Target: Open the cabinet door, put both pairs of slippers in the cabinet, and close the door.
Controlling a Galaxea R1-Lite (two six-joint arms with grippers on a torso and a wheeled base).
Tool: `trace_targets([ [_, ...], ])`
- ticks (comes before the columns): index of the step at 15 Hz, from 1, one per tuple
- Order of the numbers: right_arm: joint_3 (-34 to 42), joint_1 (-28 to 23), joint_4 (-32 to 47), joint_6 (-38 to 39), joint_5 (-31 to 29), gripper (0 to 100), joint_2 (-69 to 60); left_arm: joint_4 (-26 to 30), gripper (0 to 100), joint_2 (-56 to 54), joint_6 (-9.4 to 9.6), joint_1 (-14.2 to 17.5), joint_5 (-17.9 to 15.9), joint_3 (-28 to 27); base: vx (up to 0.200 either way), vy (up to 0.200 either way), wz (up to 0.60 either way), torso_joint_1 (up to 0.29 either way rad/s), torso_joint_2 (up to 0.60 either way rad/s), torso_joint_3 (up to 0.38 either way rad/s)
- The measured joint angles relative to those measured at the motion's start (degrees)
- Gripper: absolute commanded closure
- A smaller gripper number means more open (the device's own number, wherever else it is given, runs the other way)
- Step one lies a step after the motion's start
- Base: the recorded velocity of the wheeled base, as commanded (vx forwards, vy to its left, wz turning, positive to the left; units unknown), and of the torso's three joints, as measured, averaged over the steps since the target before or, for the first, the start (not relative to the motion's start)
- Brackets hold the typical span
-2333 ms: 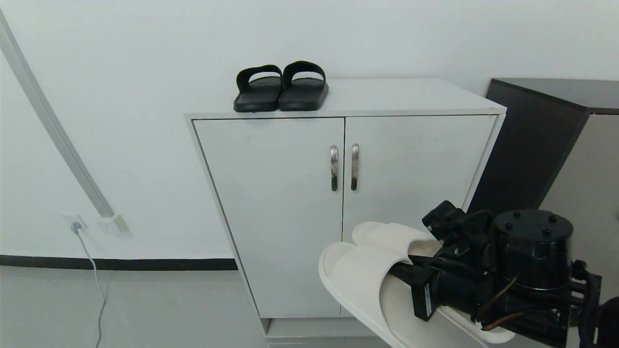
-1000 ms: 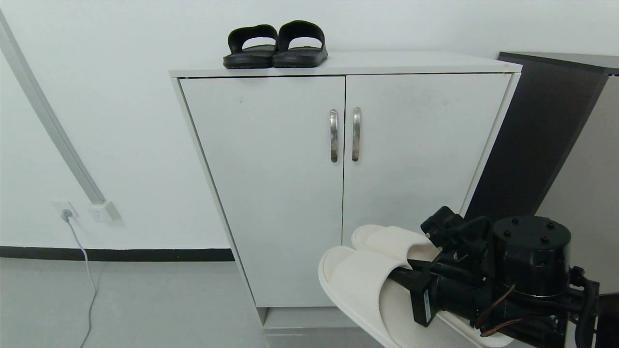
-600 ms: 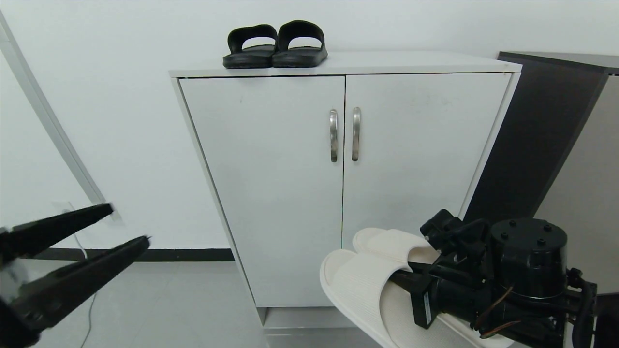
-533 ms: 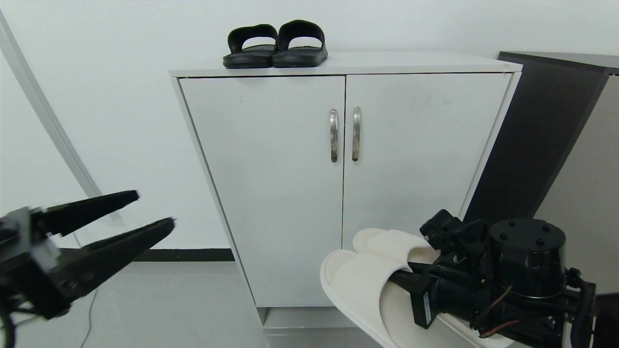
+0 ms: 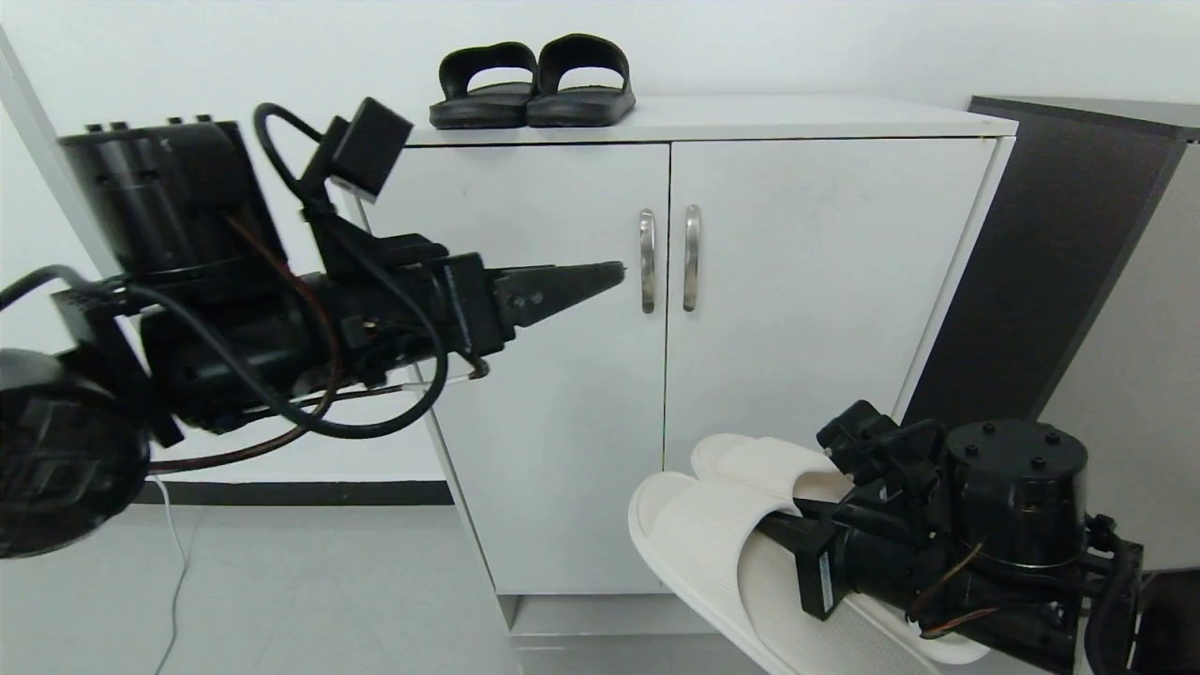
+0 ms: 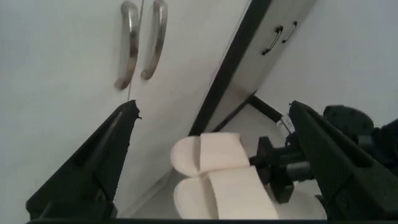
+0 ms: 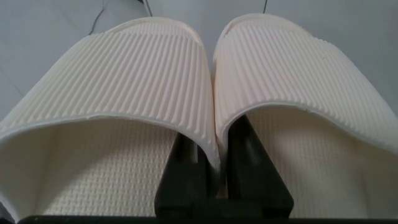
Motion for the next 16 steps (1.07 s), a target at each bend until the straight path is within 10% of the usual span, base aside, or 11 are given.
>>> trace_targets([
  [6, 1.4, 0.95, -0.71, 0.0, 0.18, 100, -0.37, -0.06, 0, 12.41, 0.22, -6.36, -0.73, -13.26, 0.0, 0.0, 0.0, 0.0, 0.0, 0.0],
  [16, 2.45, 1.08, -1.15, 0.0, 0.13, 100, -0.11, 0.96, 0, 23.87, -1.85, -5.27, -3.77, -26.22, 0.0, 0.0, 0.0, 0.0, 0.0, 0.0],
])
